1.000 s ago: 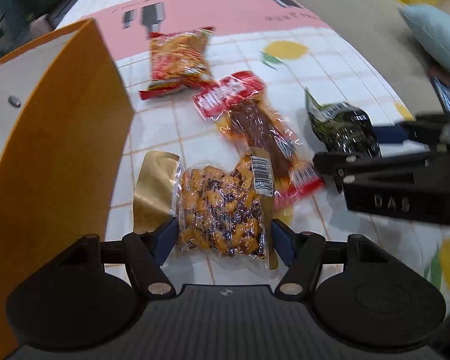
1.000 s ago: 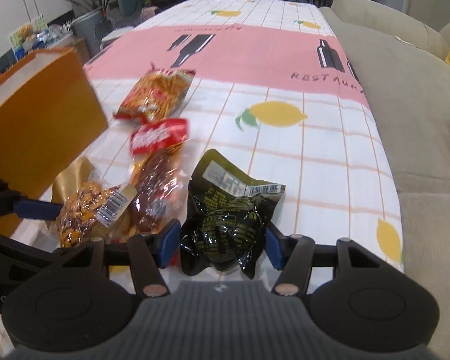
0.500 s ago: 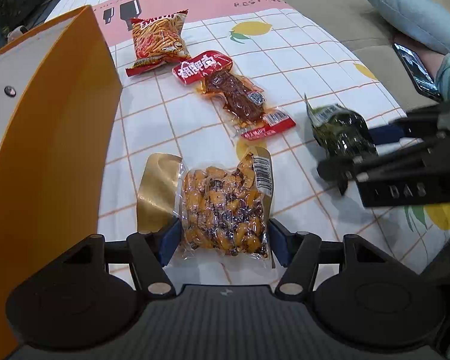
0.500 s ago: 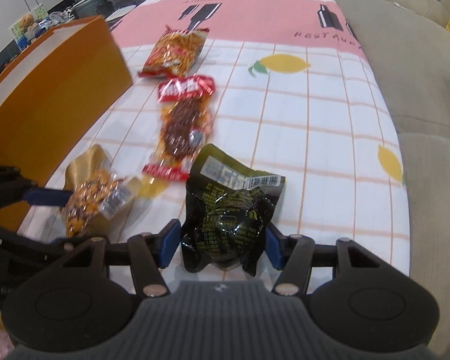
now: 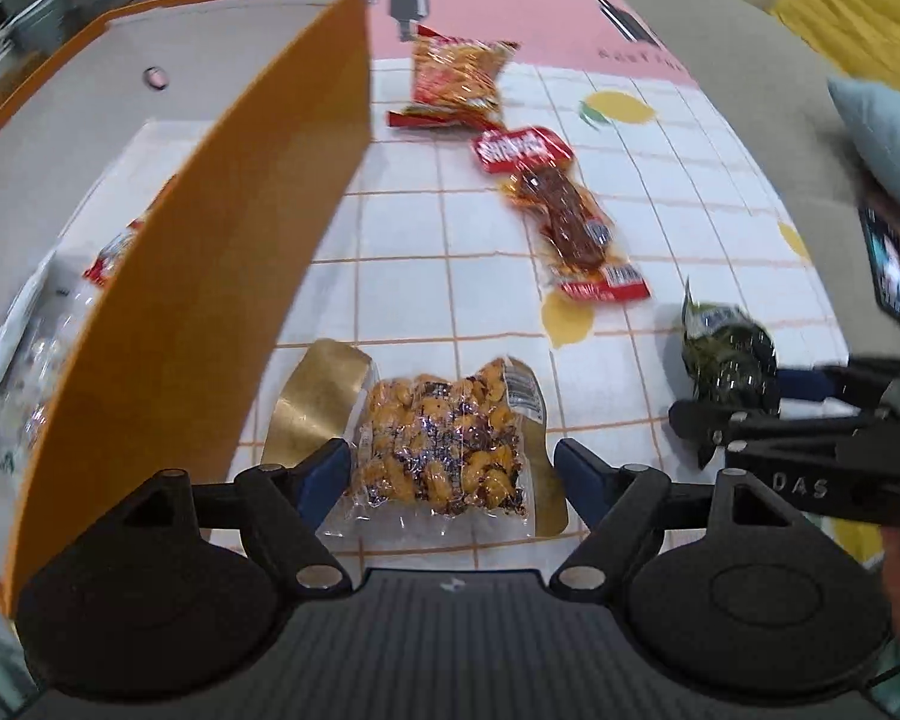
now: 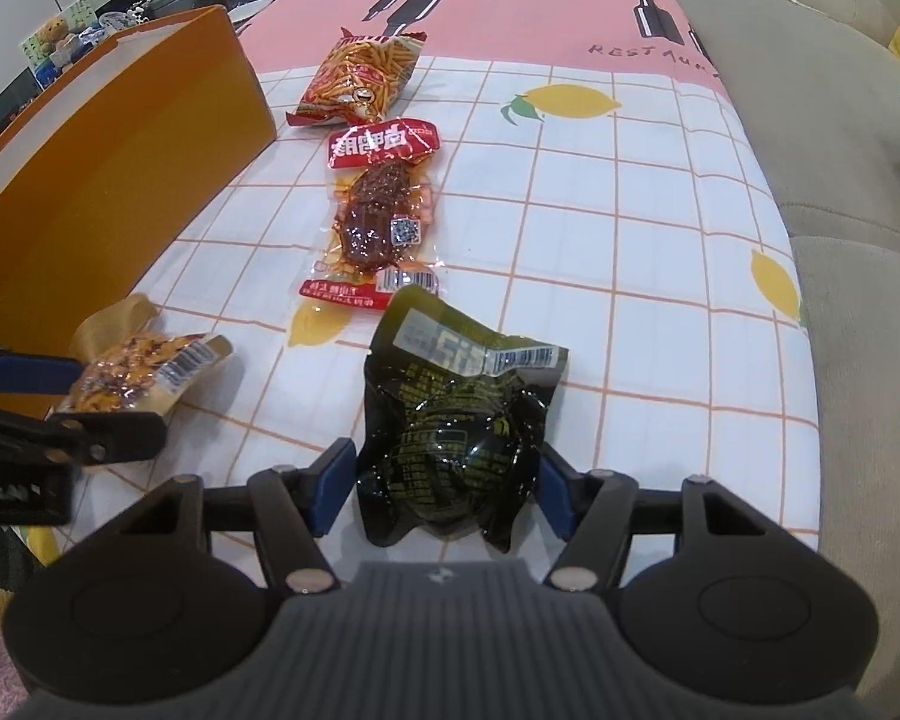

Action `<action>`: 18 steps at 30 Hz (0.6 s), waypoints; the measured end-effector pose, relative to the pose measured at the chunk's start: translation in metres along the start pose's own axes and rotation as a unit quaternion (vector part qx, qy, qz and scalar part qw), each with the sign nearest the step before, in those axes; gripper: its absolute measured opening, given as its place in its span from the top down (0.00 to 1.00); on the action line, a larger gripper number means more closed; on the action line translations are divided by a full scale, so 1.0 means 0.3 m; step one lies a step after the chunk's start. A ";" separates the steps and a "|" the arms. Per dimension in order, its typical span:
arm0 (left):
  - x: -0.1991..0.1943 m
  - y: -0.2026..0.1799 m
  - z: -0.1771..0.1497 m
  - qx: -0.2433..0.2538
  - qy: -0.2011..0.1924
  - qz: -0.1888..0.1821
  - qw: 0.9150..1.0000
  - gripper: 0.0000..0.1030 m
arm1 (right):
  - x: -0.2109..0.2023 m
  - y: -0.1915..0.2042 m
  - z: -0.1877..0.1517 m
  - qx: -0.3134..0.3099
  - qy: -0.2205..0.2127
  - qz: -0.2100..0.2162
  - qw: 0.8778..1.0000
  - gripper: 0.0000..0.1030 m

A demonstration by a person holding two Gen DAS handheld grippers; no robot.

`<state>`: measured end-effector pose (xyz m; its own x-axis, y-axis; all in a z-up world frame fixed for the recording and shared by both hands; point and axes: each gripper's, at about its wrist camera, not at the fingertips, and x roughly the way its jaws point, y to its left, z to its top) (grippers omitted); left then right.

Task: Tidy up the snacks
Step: 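Lower the left tool over the caramel-nut packet while the right tool lowers over the dark green packet, then close the left tool on the caramel-nut packet while the right tool grasps the dark green packet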

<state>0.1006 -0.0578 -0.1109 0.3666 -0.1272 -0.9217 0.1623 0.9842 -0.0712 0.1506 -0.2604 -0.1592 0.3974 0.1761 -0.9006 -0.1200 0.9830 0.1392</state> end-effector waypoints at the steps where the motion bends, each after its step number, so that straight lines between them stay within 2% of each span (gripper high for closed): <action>1: -0.006 0.008 0.001 -0.009 -0.002 -0.002 1.000 0.12 | 0.001 -0.001 0.001 0.000 0.000 0.000 1.000 0.40; 5: -0.007 0.012 0.005 -0.009 -0.004 -0.003 1.000 0.12 | 0.003 0.000 0.002 0.000 0.000 0.001 1.000 0.39; 12: 0.010 -0.031 -0.018 0.048 0.015 0.009 0.999 0.12 | 0.002 -0.006 0.005 0.010 0.000 0.006 1.000 0.39; 18: 0.056 -0.011 -0.033 0.010 0.031 0.002 0.999 0.11 | 0.000 -0.007 0.010 0.018 -0.004 0.015 1.000 0.34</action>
<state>0.0971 -0.0621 -0.1301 0.3097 -0.1139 -0.9440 0.1784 0.9821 -0.0599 0.1538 -0.2624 -0.1582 0.4007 0.2052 -0.8929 -0.0998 0.9786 0.1801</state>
